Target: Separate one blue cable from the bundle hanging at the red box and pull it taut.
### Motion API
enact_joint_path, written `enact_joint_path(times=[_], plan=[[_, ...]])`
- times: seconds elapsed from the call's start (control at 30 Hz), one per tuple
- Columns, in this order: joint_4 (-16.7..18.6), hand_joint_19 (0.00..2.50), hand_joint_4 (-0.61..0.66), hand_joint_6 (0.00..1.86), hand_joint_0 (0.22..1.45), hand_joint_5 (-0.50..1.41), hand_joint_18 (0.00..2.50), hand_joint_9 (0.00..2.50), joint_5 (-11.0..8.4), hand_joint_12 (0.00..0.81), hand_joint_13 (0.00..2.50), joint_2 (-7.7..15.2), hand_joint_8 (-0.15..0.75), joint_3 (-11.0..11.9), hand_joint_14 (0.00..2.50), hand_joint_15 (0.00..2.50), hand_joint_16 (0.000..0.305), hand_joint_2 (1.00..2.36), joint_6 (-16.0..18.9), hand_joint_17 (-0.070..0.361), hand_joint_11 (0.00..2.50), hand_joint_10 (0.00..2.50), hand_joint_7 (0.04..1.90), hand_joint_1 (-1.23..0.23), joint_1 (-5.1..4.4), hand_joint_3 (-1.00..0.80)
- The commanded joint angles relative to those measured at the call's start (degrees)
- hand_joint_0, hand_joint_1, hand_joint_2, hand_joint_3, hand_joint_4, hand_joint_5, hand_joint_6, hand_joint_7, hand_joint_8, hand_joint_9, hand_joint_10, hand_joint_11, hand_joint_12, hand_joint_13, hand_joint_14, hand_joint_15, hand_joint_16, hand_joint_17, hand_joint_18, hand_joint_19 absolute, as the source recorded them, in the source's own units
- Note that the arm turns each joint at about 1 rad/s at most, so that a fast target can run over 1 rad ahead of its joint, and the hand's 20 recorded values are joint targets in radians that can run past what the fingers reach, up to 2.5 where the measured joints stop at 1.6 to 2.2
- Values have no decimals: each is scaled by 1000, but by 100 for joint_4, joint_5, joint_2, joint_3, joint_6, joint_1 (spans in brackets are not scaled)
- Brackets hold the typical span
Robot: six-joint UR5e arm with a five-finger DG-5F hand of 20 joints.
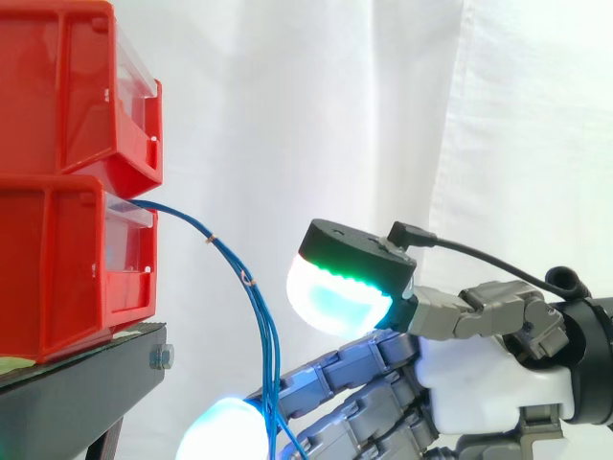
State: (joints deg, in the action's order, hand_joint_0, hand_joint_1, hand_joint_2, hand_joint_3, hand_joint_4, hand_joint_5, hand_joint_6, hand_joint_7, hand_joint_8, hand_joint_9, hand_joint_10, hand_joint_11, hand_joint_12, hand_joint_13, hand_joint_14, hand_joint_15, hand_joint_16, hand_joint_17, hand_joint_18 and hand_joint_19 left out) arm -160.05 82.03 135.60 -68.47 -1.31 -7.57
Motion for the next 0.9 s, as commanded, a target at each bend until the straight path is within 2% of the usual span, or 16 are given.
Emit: enact_joint_path(times=[0.0, 0.1, 0.23, 0.53, 0.7, 0.77, 0.87], plan=[[-88, 204, 292, 502, 605, -194, 696, 812, 49, 330, 841, -68, 337, 0, 11, 325, 32, 1000, -10, 71, 351, 10, 754, -575, 28, -500], [-290, 212, 292, 502, 606, -194, 703, 813, 49, 334, 846, -183, 338, 0, 11, 330, 32, 1000, -19, 72, 352, 12, 755, -575, 54, -500], [-387, 224, 294, 502, 606, -193, 706, 816, 49, 334, 850, -244, 339, 0, 12, 343, 32, 1000, -19, 73, 357, 10, 759, -575, 63, -500], [-404, 244, 294, 502, 606, -193, 720, 831, 49, 341, 875, -411, 337, 0, 13, 367, 33, 1000, -1, 74, 367, 10, 763, -575, 90, -500], [-404, 248, 293, 502, 607, -192, 728, 836, 32, 341, 880, -420, 339, 62, 13, 376, 33, 1000, 52, 75, 368, 10, 761, -574, 90, -500], [-396, 251, 295, 502, 607, -192, 729, 836, 23, 340, 881, -420, 340, 62, 13, 373, 33, 1000, 201, 75, 374, 12, 763, -574, 98, -500], [-352, 261, 296, 502, 607, -192, 729, 839, 58, 341, 881, -420, 340, 71, 13, 377, 34, 1000, 790, 76, 375, 10, 764, -574, 107, -500]])
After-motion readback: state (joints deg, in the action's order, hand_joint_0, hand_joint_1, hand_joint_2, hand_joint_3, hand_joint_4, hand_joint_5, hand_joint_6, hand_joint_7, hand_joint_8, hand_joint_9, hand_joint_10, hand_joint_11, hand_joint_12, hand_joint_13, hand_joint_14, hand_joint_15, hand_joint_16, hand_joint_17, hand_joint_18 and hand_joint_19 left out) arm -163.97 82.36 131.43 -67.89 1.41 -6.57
